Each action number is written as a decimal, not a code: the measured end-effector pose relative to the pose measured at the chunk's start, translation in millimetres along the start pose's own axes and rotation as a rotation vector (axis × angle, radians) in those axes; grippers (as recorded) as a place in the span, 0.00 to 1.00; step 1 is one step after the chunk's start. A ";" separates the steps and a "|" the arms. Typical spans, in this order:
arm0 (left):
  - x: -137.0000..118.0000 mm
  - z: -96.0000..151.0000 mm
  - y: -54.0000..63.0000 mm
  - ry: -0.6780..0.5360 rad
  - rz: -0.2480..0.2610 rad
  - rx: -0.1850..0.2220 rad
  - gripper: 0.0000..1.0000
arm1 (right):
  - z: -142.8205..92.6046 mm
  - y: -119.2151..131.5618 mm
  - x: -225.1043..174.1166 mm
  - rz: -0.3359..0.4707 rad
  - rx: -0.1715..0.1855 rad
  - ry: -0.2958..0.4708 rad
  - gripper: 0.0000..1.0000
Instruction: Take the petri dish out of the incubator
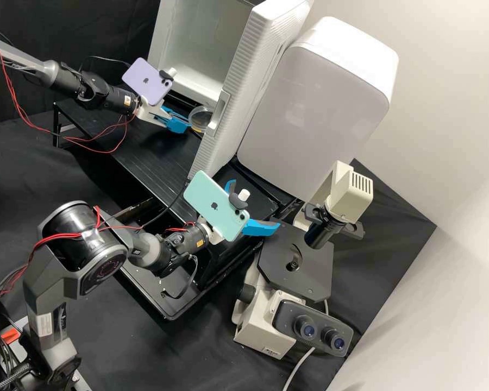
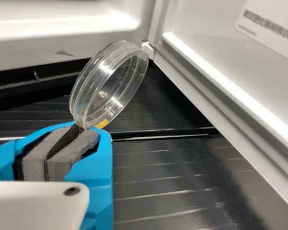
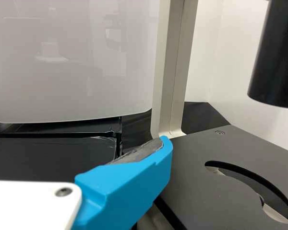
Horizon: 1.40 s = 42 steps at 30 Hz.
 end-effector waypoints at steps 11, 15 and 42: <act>-6.0 -18.1 20.7 0.029 0.045 -0.071 0.00 | 0.0 0.0 0.0 0.000 0.000 0.000 1.00; -5.9 -18.8 20.6 0.031 0.045 -0.084 0.00 | 0.0 0.0 0.0 0.000 0.000 0.000 1.00; -6.5 -30.1 21.6 0.056 0.045 -0.136 1.00 | 0.0 0.0 0.0 0.000 0.000 0.000 1.00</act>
